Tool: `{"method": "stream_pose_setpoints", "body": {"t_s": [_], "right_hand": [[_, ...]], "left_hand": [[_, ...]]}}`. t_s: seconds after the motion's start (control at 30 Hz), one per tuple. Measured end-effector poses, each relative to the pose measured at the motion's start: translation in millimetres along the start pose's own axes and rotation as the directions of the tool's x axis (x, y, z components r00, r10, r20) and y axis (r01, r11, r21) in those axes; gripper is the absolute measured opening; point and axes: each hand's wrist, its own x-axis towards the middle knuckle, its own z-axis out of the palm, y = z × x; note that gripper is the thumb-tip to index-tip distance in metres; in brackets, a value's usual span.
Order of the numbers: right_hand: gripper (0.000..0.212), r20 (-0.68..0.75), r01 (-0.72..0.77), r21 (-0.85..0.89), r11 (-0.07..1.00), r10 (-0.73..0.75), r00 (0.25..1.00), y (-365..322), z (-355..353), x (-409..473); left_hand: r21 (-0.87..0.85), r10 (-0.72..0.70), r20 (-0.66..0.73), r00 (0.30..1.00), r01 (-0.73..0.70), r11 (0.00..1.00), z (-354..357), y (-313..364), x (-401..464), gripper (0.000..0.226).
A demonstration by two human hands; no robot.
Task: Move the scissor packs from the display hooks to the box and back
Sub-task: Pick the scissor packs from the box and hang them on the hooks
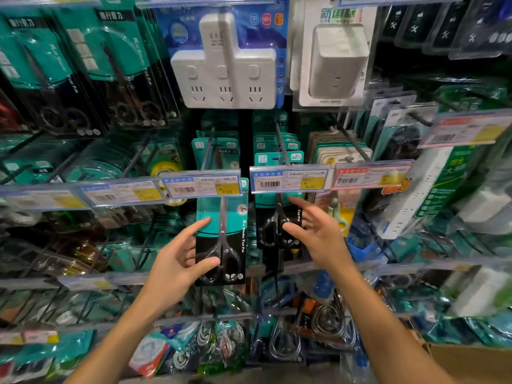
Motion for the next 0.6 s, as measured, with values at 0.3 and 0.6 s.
{"method": "stream_pose_setpoints", "body": {"t_s": [0.3, 0.6], "right_hand": [[0.038, -0.089, -0.057, 0.087, 0.995, 0.065, 0.994, -5.7, 7.3, 23.0], [0.032, -0.129, -0.114, 0.135, 0.984, 0.131, 0.983, -8.8, 21.8, 31.7]], "left_hand": [[0.033, -0.005, 0.018, 1.000, 0.004, 0.999, -3.8, -3.9, -3.9, 0.071], [0.025, -0.021, -0.013, 1.000, 0.021, 0.999, -10.2, 5.7, -13.3, 0.068]]}}
